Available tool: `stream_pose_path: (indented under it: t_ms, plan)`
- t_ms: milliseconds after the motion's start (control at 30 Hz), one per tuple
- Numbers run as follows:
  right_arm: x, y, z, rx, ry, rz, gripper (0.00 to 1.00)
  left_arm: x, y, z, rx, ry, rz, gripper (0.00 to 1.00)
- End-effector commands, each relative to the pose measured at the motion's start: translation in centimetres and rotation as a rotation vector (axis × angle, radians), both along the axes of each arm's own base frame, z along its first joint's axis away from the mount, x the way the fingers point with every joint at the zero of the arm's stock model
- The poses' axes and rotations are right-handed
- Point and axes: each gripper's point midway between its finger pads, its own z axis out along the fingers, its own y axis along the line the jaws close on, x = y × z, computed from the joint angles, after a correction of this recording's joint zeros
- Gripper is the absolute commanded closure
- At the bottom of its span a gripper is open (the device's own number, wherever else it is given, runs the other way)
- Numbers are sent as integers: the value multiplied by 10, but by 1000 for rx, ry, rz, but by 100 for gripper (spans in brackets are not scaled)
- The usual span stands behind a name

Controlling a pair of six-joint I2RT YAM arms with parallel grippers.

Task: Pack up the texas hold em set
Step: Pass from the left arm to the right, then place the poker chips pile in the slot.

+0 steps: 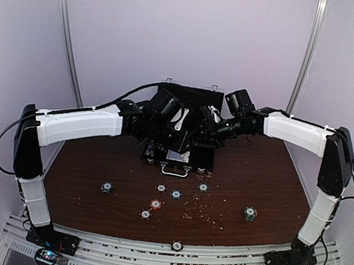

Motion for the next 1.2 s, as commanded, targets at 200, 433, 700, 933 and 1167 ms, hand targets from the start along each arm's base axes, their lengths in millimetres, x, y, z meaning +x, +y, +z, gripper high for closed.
stream_pose_path:
  t_ms: [200,433,700,933,1167]
  plan:
    - [-14,15,-3,-71,-63,103,69,2,-7,10,-40,-32,-6,73]
    - [3,5,-9,-164,-158,48,100,4,3,14,-33,-55,36,50]
    - [37,1,-4,-200,-371,-40,100,11,48,8,-16,-41,164,30]
    - [60,18,3,-152,-582,3,100,49,120,-18,-81,113,356,29]
    - [75,53,-11,-128,-676,96,100,89,158,-48,-144,248,394,31]
